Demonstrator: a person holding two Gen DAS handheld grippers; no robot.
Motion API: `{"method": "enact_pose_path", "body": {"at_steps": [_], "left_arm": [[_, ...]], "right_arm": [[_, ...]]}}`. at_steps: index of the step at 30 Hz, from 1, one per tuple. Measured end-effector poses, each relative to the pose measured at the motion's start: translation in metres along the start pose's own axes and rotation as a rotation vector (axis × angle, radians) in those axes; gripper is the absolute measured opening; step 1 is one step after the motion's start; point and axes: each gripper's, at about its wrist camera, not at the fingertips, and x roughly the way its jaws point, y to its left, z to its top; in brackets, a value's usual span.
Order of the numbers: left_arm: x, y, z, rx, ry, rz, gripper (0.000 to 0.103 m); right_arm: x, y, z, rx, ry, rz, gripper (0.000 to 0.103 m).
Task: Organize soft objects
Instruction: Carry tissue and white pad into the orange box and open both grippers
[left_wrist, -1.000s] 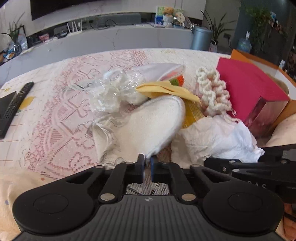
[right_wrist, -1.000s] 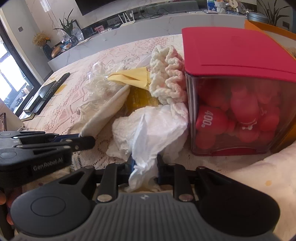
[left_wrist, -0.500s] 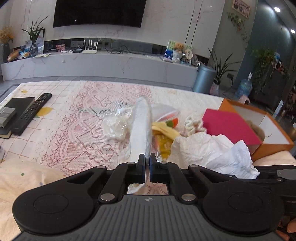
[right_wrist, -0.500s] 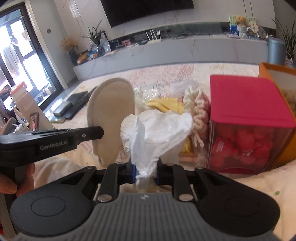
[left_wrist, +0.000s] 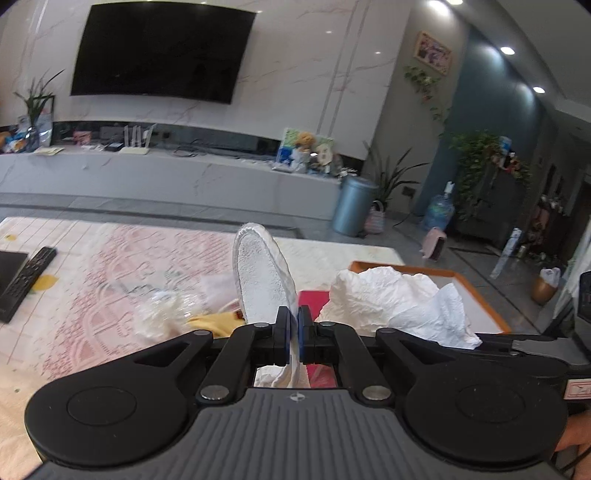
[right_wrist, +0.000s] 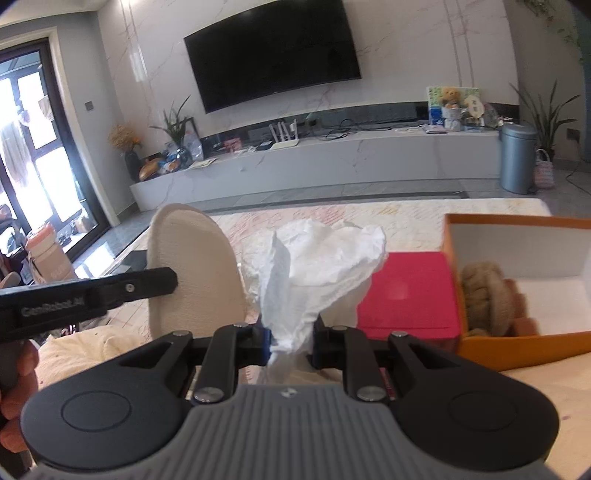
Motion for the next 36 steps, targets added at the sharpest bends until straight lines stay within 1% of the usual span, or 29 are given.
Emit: {"method": "enact_pose_path", "body": {"at_steps": [5,8,12,19,25,28,32,36], "left_arm": [[0.009,-0.035,0.014,0.041,-0.017,-0.088,0.004],[0.021,-0.054,0.023,0.056,-0.012,-0.146,0.004],[0.042,-0.077,0.034,0.073,0.017,-0.224,0.004],[0.08,-0.118,0.05,0.106,0.076,-0.315,0.004],[0.107,-0.148,0.057,0.129,0.124,-0.363,0.004],[0.123,-0.157,0.06,0.12,0.157,-0.378,0.004],[0.152,-0.164,0.058,0.098,0.22,-0.383,0.004],[0.185,-0.163,0.049,0.057,0.304,-0.386,0.004]], "right_arm": [[-0.032,-0.031,0.014,-0.02,-0.033,-0.074,0.017],[-0.048,-0.051,0.021,-0.029,-0.041,-0.117,0.017],[-0.064,-0.076,0.031,-0.026,-0.047,-0.163,0.017],[-0.084,-0.124,0.048,0.008,-0.063,-0.228,0.017],[-0.085,-0.156,0.062,0.017,-0.051,-0.274,0.017],[-0.08,-0.171,0.066,0.017,-0.031,-0.292,0.017],[-0.063,-0.194,0.07,0.044,0.016,-0.309,0.017],[-0.038,-0.218,0.068,0.05,0.091,-0.339,0.018]]}}
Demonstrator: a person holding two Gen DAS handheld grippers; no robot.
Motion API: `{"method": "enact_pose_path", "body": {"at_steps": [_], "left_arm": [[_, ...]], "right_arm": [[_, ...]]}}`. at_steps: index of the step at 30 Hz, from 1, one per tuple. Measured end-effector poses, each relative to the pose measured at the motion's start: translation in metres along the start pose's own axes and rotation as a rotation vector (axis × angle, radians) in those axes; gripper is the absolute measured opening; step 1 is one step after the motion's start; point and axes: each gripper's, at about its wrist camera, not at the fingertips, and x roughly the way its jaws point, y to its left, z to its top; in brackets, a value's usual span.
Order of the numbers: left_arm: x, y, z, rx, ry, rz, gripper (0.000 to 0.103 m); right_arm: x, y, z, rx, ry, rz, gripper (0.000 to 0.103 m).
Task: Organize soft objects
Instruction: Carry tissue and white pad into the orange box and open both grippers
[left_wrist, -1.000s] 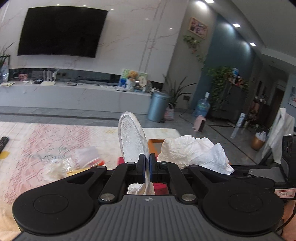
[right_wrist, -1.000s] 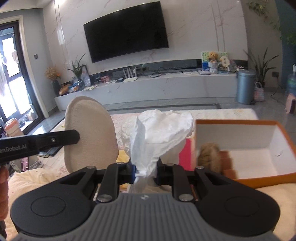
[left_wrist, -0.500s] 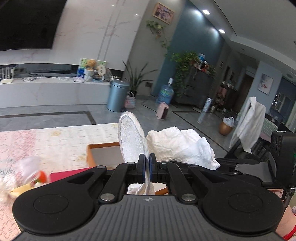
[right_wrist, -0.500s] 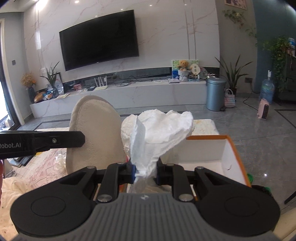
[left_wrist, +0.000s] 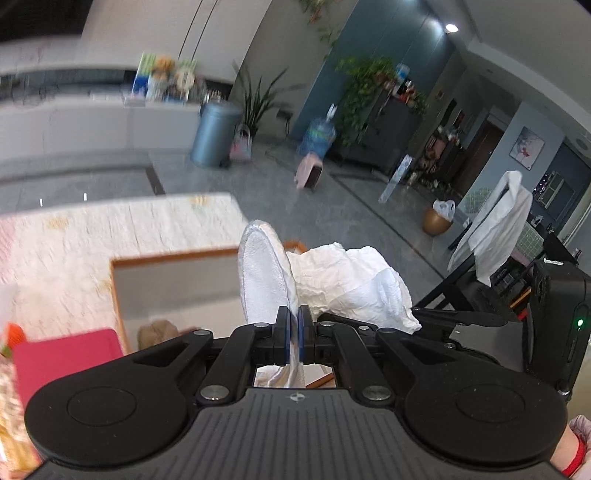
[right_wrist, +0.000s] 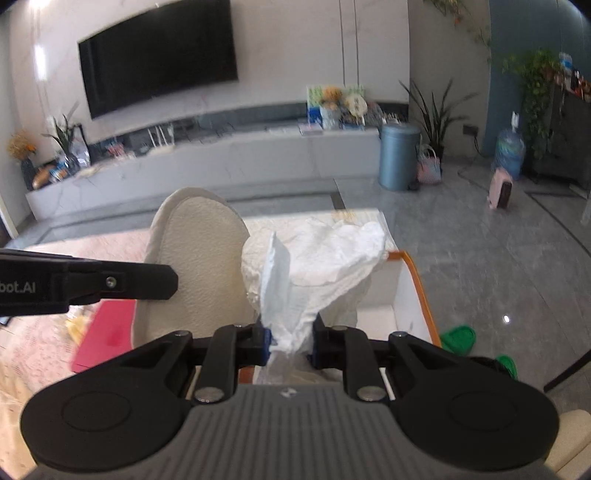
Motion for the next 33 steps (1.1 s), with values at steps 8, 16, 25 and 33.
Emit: {"method": "enact_pose_path", "body": {"at_steps": [8,16,25,33], "left_arm": [[0.049,0.041,-0.002,-0.116,0.13,-0.028,0.004],[0.08,0.069,-0.009,-0.165,0.202,-0.012,0.004],[0.094,0.08,-0.024,-0.159,0.257,0.036,0.004],[0.086,0.073,-0.021,-0.135,0.235,0.055,0.008]], "right_arm": [[0.067,-0.014,-0.002,-0.029,0.166,-0.014,0.018],[0.115,-0.018,-0.018,-0.017,0.298,-0.001,0.018],[0.142,-0.009,-0.03,-0.041,0.402,-0.018,0.018],[0.137,-0.007,-0.03,-0.062,0.403,-0.046,0.029]]}}
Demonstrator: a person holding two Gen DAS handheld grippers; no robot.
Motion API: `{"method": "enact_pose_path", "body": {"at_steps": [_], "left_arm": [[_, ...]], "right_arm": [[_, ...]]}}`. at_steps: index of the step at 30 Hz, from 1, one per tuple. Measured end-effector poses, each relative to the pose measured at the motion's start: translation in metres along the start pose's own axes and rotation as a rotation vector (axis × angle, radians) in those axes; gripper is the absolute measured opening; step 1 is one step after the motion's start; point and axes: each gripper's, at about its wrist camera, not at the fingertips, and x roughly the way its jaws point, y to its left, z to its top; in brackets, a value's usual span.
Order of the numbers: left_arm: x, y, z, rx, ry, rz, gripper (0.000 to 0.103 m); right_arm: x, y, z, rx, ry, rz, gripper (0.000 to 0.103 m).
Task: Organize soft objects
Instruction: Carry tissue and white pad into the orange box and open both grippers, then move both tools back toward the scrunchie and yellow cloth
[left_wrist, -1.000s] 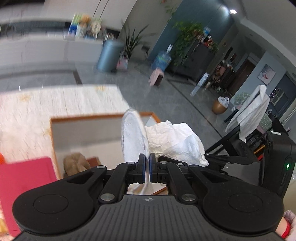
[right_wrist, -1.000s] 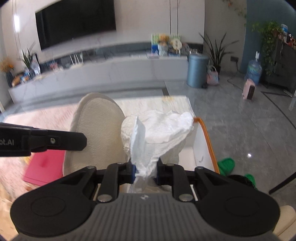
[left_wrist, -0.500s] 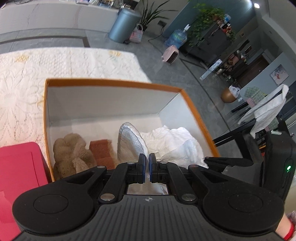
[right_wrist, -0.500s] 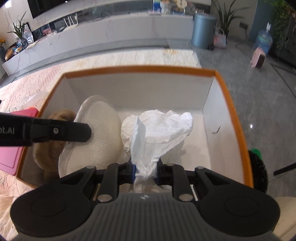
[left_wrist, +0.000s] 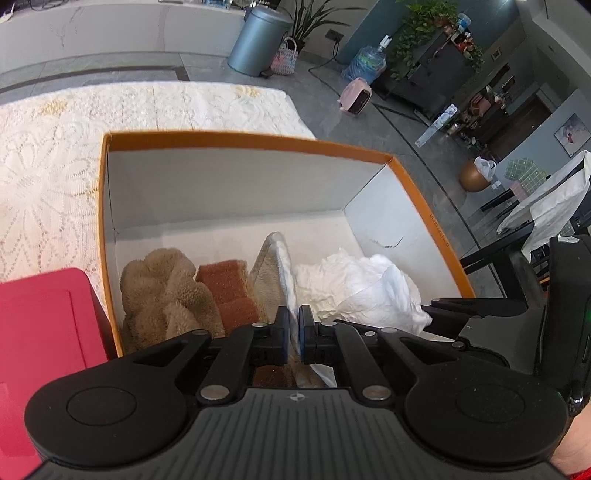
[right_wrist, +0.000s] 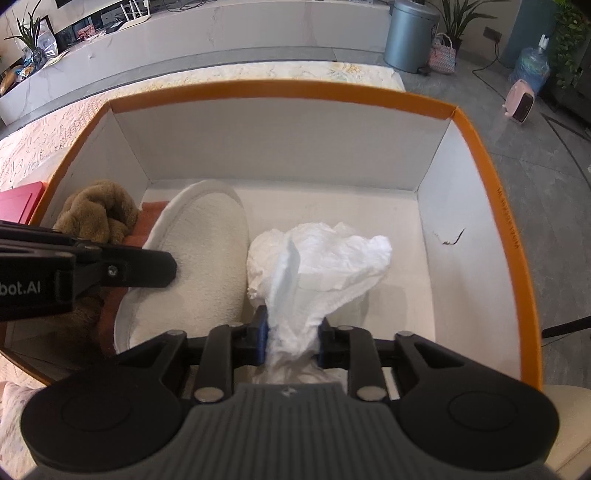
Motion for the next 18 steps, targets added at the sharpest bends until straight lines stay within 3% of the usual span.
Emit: {"method": "enact_pose_path", "body": {"at_steps": [3,5,7,11,13,18], "left_arm": [[-0.01,-0.006,0.003,0.007,-0.034,0.015,0.016],[-0.021,-0.008,0.003,0.007,-0.059,0.017,0.029],[-0.033,-0.011,0.002,0.013,-0.085,0.017,0.032],[-0.061,-0.02,0.001,0.038,-0.151,0.018,0.045],[-0.076,-0.026,0.001,0.053,-0.184,0.019,0.045],[-0.12,-0.038,-0.016,0.104,-0.305,0.03,0.054]], "right_arm": [[-0.012,0.005,0.0,-0.024,-0.018,-0.029,0.04],[-0.023,0.006,0.0,-0.032,-0.033,-0.047,0.043],[-0.036,0.006,0.0,-0.029,-0.055,-0.056,0.055],[-0.062,0.009,-0.002,-0.037,-0.094,-0.082,0.058],[-0.076,0.012,-0.006,-0.039,-0.124,-0.085,0.07],[-0.118,0.028,-0.017,-0.041,-0.229,-0.07,0.07]]}}
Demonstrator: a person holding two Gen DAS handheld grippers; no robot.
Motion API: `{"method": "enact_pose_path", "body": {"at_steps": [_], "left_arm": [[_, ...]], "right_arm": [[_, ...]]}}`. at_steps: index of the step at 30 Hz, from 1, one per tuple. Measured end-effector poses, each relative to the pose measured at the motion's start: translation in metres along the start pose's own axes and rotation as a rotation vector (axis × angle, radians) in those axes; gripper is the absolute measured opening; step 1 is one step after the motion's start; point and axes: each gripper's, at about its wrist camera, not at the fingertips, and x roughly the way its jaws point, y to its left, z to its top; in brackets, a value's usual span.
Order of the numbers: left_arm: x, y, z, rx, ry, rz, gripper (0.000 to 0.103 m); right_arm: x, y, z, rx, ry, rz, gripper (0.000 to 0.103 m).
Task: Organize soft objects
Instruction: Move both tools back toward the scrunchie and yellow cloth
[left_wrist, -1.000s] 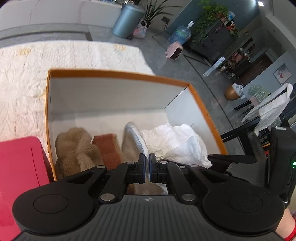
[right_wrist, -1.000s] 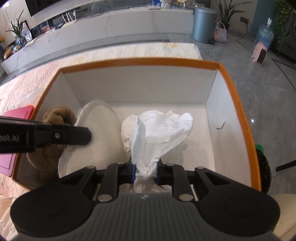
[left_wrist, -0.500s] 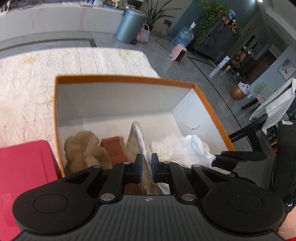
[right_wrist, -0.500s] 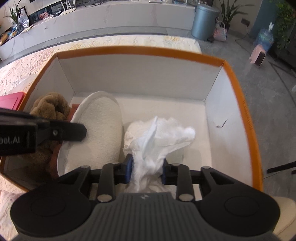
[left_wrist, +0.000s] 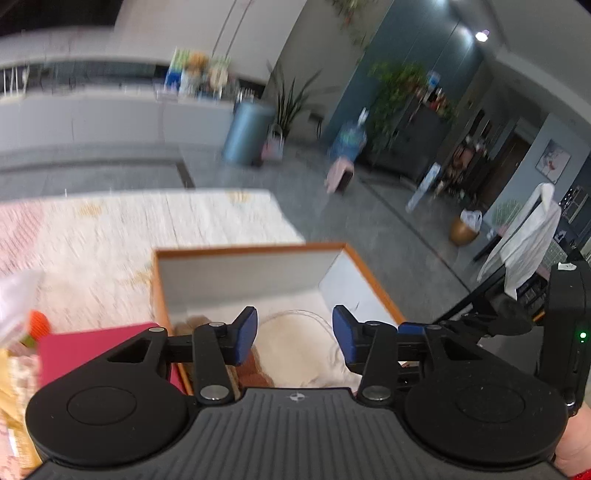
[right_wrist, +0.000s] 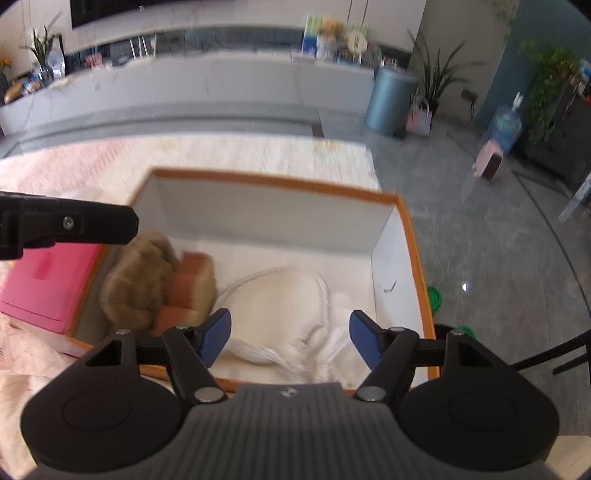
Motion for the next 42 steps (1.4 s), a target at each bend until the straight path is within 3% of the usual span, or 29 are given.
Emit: {"method": "enact_pose_path", "body": {"at_steps": [2,4,8,15,20,23,28,36,42], "left_arm": [[-0.018,-0.005,-0.005,0.033,-0.049,0.019,0.056],[-0.037,-0.011,-0.012,0.065,-0.095,0.049,0.057],[-0.074,-0.016,-0.033,0.125,-0.181,0.092,0.058],[-0.123,0.008,-0.072,0.101,-0.248,0.212,0.061],[-0.146,0.037,-0.104,0.06,-0.247,0.373,0.061],[-0.157,0.061,-0.12,0.013,-0.195,0.408,0.064],[-0.163,0.092,-0.145,-0.03,-0.144,0.469,0.064],[-0.162,0.124,-0.156,-0.04,-0.098,0.409,0.061],[-0.145,0.138,-0.141,0.055,-0.086,0.408,0.057]], "right_arm": [[-0.02,0.008,-0.003,0.017,-0.063,0.018,0.071],[-0.036,0.018,-0.01,0.041,-0.128,0.042,0.081],[-0.064,0.046,-0.03,0.084,-0.249,0.083,0.083],[-0.078,0.101,-0.066,0.151,-0.337,0.171,0.083],[-0.076,0.142,-0.083,0.147,-0.348,0.196,0.083],[-0.071,0.163,-0.089,0.146,-0.332,0.223,0.081],[-0.054,0.198,-0.098,0.112,-0.285,0.244,0.066],[-0.034,0.24,-0.093,-0.043,-0.256,0.272,0.048],[-0.016,0.266,-0.065,-0.162,-0.251,0.27,0.046]]}}
